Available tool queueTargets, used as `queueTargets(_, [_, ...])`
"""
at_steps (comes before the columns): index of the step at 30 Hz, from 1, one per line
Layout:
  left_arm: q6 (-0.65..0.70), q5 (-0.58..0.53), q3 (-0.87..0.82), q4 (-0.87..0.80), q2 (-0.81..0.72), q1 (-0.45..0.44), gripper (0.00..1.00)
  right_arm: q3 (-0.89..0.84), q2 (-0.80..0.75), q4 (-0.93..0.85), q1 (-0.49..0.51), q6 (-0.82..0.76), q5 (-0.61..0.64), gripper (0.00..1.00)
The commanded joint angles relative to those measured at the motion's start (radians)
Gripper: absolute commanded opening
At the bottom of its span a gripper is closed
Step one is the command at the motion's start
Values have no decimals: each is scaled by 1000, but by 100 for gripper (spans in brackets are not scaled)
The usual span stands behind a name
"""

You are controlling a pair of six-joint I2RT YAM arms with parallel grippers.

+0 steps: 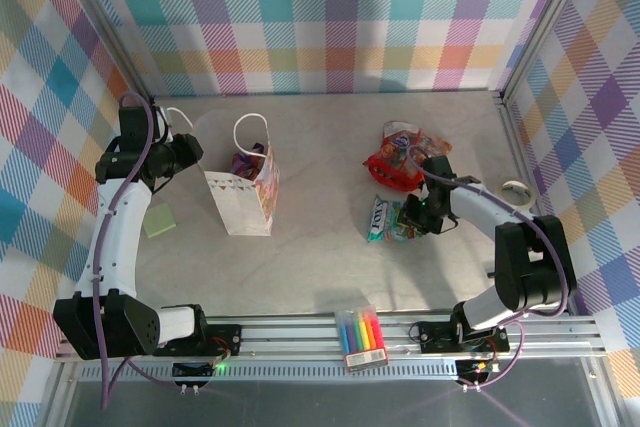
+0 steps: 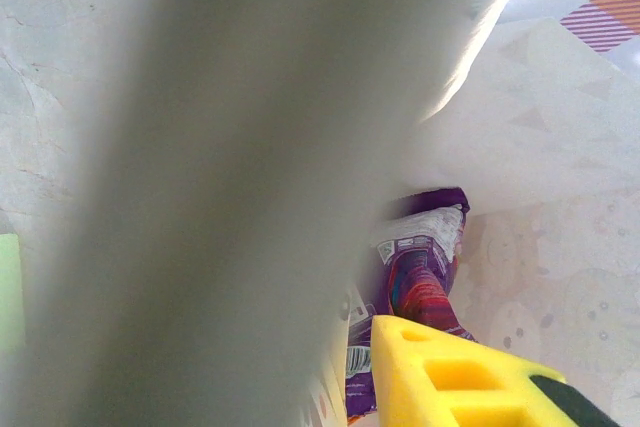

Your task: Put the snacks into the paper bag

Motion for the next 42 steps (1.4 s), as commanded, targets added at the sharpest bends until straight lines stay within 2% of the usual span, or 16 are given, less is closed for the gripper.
queueTargets(1, [11,0,1,-17,1,-8,34,31,-11,-43,10,-27,57,25])
queueTargets(12, [5,1,14,-25,-8,-18,35,83,-79,-97,25,-55,105,15])
queueTargets(18, [-6,-1,37,-28,-3,-22,35,131,-108,-131,48,-80,160,14])
queueTargets(30, [-25,4,75,-34,2,-39,36,182,-179,-110,68,-75,175,12])
queueTargets(42, [-30,-5,120,-31,15,-41,36,331,-158,-124,93,-96,161,12])
